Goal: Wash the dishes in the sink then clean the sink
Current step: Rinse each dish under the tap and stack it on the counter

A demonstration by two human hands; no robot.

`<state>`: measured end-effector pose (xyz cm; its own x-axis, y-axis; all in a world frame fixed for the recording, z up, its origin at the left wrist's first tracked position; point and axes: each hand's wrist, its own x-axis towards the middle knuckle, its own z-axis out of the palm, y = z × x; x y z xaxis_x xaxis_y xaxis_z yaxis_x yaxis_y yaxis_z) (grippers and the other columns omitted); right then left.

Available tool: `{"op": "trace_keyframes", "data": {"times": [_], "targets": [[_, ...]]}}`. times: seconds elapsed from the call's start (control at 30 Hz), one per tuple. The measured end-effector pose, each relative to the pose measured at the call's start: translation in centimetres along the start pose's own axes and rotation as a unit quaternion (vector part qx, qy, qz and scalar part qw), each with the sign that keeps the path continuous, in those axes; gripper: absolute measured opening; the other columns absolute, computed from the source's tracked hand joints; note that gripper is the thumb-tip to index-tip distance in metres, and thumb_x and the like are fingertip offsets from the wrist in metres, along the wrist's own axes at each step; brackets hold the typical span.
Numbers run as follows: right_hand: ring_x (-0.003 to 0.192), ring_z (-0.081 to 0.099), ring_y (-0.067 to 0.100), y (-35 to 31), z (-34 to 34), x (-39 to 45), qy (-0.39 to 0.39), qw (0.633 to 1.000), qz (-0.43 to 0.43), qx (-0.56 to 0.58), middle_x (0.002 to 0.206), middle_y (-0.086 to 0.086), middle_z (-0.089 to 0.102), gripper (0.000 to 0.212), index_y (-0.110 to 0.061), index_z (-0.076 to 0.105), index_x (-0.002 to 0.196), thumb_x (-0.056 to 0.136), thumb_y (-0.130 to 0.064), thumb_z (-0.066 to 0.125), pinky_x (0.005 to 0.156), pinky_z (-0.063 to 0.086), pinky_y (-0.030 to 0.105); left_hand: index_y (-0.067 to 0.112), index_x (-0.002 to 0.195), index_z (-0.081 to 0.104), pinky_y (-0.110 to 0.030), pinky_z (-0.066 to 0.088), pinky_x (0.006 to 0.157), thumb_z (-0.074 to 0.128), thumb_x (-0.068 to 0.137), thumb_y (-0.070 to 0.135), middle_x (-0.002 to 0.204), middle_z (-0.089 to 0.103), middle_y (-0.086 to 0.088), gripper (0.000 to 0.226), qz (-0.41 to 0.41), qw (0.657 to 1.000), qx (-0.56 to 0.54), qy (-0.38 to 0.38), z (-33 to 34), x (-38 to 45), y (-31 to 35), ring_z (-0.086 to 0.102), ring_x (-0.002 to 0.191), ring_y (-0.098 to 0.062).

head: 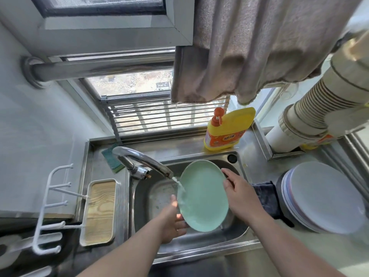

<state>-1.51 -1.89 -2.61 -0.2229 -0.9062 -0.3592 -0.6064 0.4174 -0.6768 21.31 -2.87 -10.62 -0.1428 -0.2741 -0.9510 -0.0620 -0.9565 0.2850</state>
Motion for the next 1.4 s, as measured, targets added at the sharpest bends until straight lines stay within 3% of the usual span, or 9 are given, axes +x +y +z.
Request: {"op": "trace_keyframes", "data": {"times": [0.23,0.4,0.5,0.63,0.8,0.97,1.13,1.27,1.4], "targets": [[0.111,0.057,0.021,4.2,1.6,0.2,-0.053,0.975,0.206,0.071,0.127,0.003,0.062,0.033,-0.023,0.058,0.136,0.108,-0.029,0.041,0.092,0.051,0.038,0.015,0.129,0.06,-0.04,0.06,0.081,0.053,0.102,0.016,0.11,0.073,-0.018,0.028,0.003,0.993,0.117,0.012,-3.2,-1.1,-1.3,0.076,0.091,-0.03],[0.092,0.07,0.024,5.8,6.2,-1.0,-0.119,0.95,0.26,0.122,0.106,0.0,0.073,0.025,-0.025,0.066,0.116,0.094,-0.014,0.06,0.077,0.063,0.039,0.011,0.126,0.054,-0.045,0.063,0.071,0.052,0.095,-0.01,0.123,0.065,-0.026,0.038,0.066,0.997,0.001,0.033,-6.0,-2.7,0.0,0.077,0.086,-0.04],[0.083,0.07,0.025,3.7,8.2,-1.7,-0.125,0.917,0.288,0.248,0.107,0.001,0.073,0.034,-0.027,0.06,0.122,0.093,-0.009,0.06,0.063,0.053,0.033,0.016,0.126,0.057,-0.038,0.06,0.061,0.05,0.093,-0.017,0.124,0.066,-0.024,0.048,0.11,0.992,-0.007,0.064,-7.3,-3.3,0.9,0.075,0.082,-0.035],[0.101,0.072,0.025,2.2,9.6,-0.9,-0.143,0.895,0.281,0.315,0.115,-0.003,0.071,0.044,-0.038,0.047,0.128,0.096,-0.012,0.062,0.091,0.058,0.042,0.017,0.122,0.059,-0.039,0.057,0.063,0.043,0.094,-0.024,0.122,0.069,-0.018,0.052,0.152,0.981,-0.06,0.1,-8.4,-3.4,1.8,0.069,0.09,-0.032],[0.096,0.073,0.022,1.9,7.9,-0.1,-0.111,0.915,0.207,0.328,0.121,0.007,0.072,0.042,-0.029,0.056,0.133,0.1,-0.004,0.056,0.07,0.06,0.031,0.023,0.122,0.059,-0.045,0.059,0.069,0.047,0.106,-0.008,0.113,0.073,-0.018,0.037,0.157,0.971,-0.147,0.105,-7.6,-2.7,2.3,0.07,0.092,-0.034],[0.12,0.064,0.018,2.7,4.0,-0.9,-0.074,0.982,0.062,0.164,0.134,-0.014,0.063,0.071,-0.071,0.046,0.131,0.102,-0.006,0.045,0.105,0.055,0.047,0.032,0.126,0.068,-0.043,0.063,0.065,0.042,0.113,0.012,0.115,0.078,-0.009,0.036,0.104,0.974,-0.186,0.082,-4.6,-1.3,2.2,0.073,0.098,-0.035],[0.112,0.058,0.008,2.3,-0.3,-1.7,-0.043,0.991,-0.123,0.039,0.11,-0.026,0.053,0.056,-0.064,0.064,0.11,0.097,-0.01,0.066,0.101,0.053,0.035,0.025,0.128,0.07,-0.063,0.062,0.078,0.045,0.113,0.021,0.123,0.075,-0.017,0.029,0.012,0.98,-0.199,-0.004,-2.6,-1.3,2.4,0.074,0.104,-0.045],[0.12,0.048,0.012,1.0,-2.6,-1.1,-0.049,0.987,-0.152,0.013,0.12,-0.022,0.047,0.039,-0.055,0.067,0.097,0.087,-0.021,0.082,0.105,0.039,0.028,0.015,0.118,0.074,-0.031,0.06,0.05,0.071,0.092,0.018,0.093,0.075,-0.014,0.026,-0.016,0.972,-0.222,-0.077,-2.0,-1.6,2.7,0.072,0.06,-0.026],[0.087,0.067,0.011,-0.8,-1.5,-0.6,-0.115,0.974,-0.053,0.189,0.093,-0.006,0.073,0.017,-0.027,0.074,0.094,0.091,-0.011,0.078,0.08,0.058,0.036,0.016,0.124,0.07,-0.041,0.059,0.076,0.052,0.096,0.072,0.119,0.061,-0.025,0.065,-0.021,0.954,-0.287,-0.088,-2.3,-1.2,1.6,0.067,0.089,-0.036]]}}
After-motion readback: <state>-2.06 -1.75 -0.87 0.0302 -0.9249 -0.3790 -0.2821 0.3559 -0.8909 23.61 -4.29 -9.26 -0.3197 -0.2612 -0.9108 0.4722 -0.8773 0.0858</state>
